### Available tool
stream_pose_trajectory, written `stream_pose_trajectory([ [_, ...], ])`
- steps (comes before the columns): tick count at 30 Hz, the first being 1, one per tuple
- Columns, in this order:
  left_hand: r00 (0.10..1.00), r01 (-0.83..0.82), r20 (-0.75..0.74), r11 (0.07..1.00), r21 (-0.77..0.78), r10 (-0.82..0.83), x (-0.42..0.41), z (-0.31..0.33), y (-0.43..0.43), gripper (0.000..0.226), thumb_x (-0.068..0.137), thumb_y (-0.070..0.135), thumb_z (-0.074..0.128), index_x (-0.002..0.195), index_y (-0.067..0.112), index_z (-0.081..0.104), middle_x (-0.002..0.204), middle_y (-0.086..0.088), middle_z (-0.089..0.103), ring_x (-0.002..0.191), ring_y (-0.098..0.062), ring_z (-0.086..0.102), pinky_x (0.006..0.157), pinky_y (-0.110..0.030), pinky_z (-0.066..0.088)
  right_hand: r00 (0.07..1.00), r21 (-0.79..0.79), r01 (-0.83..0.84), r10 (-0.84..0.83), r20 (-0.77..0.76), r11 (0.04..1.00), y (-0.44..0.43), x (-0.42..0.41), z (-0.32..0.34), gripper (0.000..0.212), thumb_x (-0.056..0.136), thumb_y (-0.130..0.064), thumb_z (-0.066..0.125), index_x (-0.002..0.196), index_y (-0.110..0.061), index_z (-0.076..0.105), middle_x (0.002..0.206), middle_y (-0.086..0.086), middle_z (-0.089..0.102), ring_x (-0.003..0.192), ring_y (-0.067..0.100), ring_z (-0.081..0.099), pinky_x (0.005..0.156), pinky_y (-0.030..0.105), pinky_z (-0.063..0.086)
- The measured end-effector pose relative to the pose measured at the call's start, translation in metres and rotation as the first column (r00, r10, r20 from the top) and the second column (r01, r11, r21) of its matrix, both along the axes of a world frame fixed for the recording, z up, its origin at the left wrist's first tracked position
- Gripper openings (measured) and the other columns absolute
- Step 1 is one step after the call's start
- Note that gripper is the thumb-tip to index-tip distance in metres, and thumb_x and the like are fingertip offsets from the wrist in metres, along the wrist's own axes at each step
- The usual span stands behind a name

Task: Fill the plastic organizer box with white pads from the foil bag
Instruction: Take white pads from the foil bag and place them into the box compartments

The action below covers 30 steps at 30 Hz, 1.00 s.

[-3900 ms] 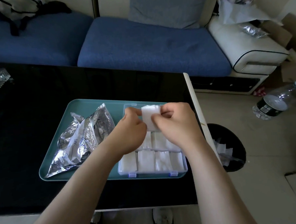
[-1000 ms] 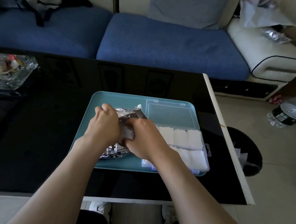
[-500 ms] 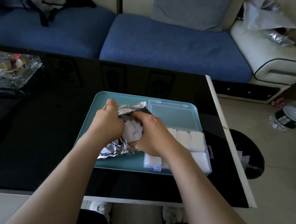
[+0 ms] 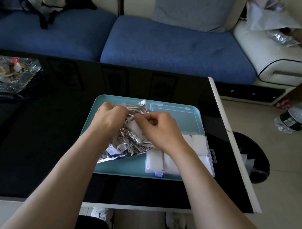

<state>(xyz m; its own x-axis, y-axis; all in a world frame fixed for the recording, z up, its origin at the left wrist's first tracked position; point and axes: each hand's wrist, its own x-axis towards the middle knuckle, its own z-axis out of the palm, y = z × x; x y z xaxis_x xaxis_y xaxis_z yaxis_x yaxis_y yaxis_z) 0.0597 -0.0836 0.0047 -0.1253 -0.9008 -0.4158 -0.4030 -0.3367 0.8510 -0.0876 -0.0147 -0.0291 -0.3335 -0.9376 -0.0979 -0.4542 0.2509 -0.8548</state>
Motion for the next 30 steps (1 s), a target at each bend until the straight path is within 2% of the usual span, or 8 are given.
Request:
stream_pose_trajectory([
  [3, 0.998, -0.005, -0.059, 1.0, 0.023, 0.007, 0.0003, -0.0042, -0.0013, 0.036, 0.072, 0.035, 0.059, 0.104, 0.018, 0.062, 0.113, -0.021, 0.07, 0.105, -0.044, 0.07, 0.094, -0.063, 0.057, 0.998, 0.051, 0.038, -0.041, 0.053, 0.998, 0.0016, -0.0013, 0.0008, 0.04, 0.085, -0.063, 0.077, 0.096, -0.025, 0.079, 0.087, -0.005, 0.076, 0.08, 0.006, 0.071, 0.066, 0.024, 0.055],
  [7, 0.991, -0.012, -0.13, 0.999, 0.043, 0.017, 0.0011, -0.0065, -0.0023, 0.041, 0.075, 0.034, 0.055, 0.1, 0.005, 0.069, 0.099, -0.018, 0.077, 0.092, -0.038, 0.074, 0.089, -0.072, 0.056, 0.996, 0.051, 0.023, -0.027, 0.088, 0.998, 0.0047, -0.0055, 0.0027, 0.018, 0.083, -0.039, 0.085, 0.087, -0.024, 0.077, 0.062, -0.013, 0.066, 0.054, -0.002, 0.06, 0.052, 0.015, 0.048],
  [10, 0.984, -0.026, -0.171, 0.997, 0.076, 0.039, -0.0013, -0.0005, 0.0015, 0.034, 0.08, 0.03, 0.055, 0.093, 0.001, 0.068, 0.093, -0.018, 0.076, 0.083, -0.036, 0.073, 0.089, -0.073, 0.052, 0.994, 0.07, -0.101, 0.097, 0.049, 0.992, 0.0058, -0.0059, 0.0056, 0.01, 0.088, -0.03, 0.081, 0.096, -0.027, 0.078, 0.083, -0.009, 0.075, 0.07, 0.006, 0.069, 0.064, 0.024, 0.055],
  [14, 0.979, -0.072, -0.181, 0.991, 0.111, 0.091, -0.0037, 0.0014, 0.0024, 0.037, 0.09, 0.025, 0.057, 0.108, -0.004, 0.07, 0.102, -0.028, 0.077, 0.096, -0.049, 0.075, 0.089, -0.069, 0.057, 0.987, 0.094, -0.159, 0.156, 0.036, 0.983, 0.0086, -0.0058, 0.0078, 0.014, 0.089, -0.023, 0.075, 0.101, -0.026, 0.08, 0.089, -0.005, 0.077, 0.068, 0.006, 0.065, 0.057, 0.02, 0.049],
  [19, 0.986, -0.055, -0.15, 0.992, 0.113, 0.072, -0.0031, -0.0012, -0.0006, 0.031, 0.09, 0.027, 0.064, 0.102, 0.0, 0.073, 0.097, -0.024, 0.078, 0.092, -0.045, 0.077, 0.086, -0.069, 0.059, 0.999, 0.053, -0.006, 0.003, 0.043, 0.999, 0.0097, -0.0029, 0.0079, 0.035, 0.076, -0.055, 0.088, 0.093, -0.027, 0.076, 0.084, -0.009, 0.075, 0.071, 0.003, 0.071, 0.061, 0.025, 0.06],
  [22, 0.989, -0.017, -0.143, 0.994, 0.111, 0.033, -0.0054, -0.0009, -0.0004, 0.027, 0.094, 0.024, 0.065, 0.1, 0.0, 0.073, 0.091, -0.024, 0.079, 0.088, -0.044, 0.077, 0.086, -0.066, 0.06, 0.997, 0.003, 0.065, -0.065, -0.048, 0.998, 0.0065, -0.0018, 0.0037, 0.039, 0.077, -0.064, 0.084, 0.087, -0.028, 0.074, 0.081, -0.008, 0.072, 0.073, 0.007, 0.07, 0.061, 0.028, 0.057],
  [26, 0.991, 0.054, -0.128, 0.991, 0.125, -0.038, -0.006, -0.0017, -0.0003, 0.03, 0.098, 0.029, 0.057, 0.104, 0.004, 0.073, 0.095, -0.024, 0.079, 0.094, -0.046, 0.076, 0.093, -0.064, 0.059, 0.996, -0.042, -0.003, -0.001, -0.093, 0.999, 0.0052, -0.0048, 0.0009, 0.022, 0.092, -0.047, 0.077, 0.089, -0.026, 0.079, 0.073, -0.01, 0.071, 0.061, -0.001, 0.064, 0.053, 0.011, 0.042],
  [30, 0.995, 0.068, -0.078, 0.997, 0.04, -0.065, -0.0086, -0.0049, 0.0006, 0.03, 0.103, 0.025, 0.049, 0.104, 0.006, 0.072, 0.101, -0.023, 0.077, 0.1, -0.043, 0.075, 0.094, -0.06, 0.059, 0.993, -0.003, -0.054, 0.053, -0.103, 0.999, 0.0056, -0.0063, 0.0025, 0.017, 0.097, -0.033, 0.074, 0.084, -0.021, 0.076, 0.066, -0.007, 0.066, 0.052, 0.001, 0.057, 0.047, 0.011, 0.037],
])
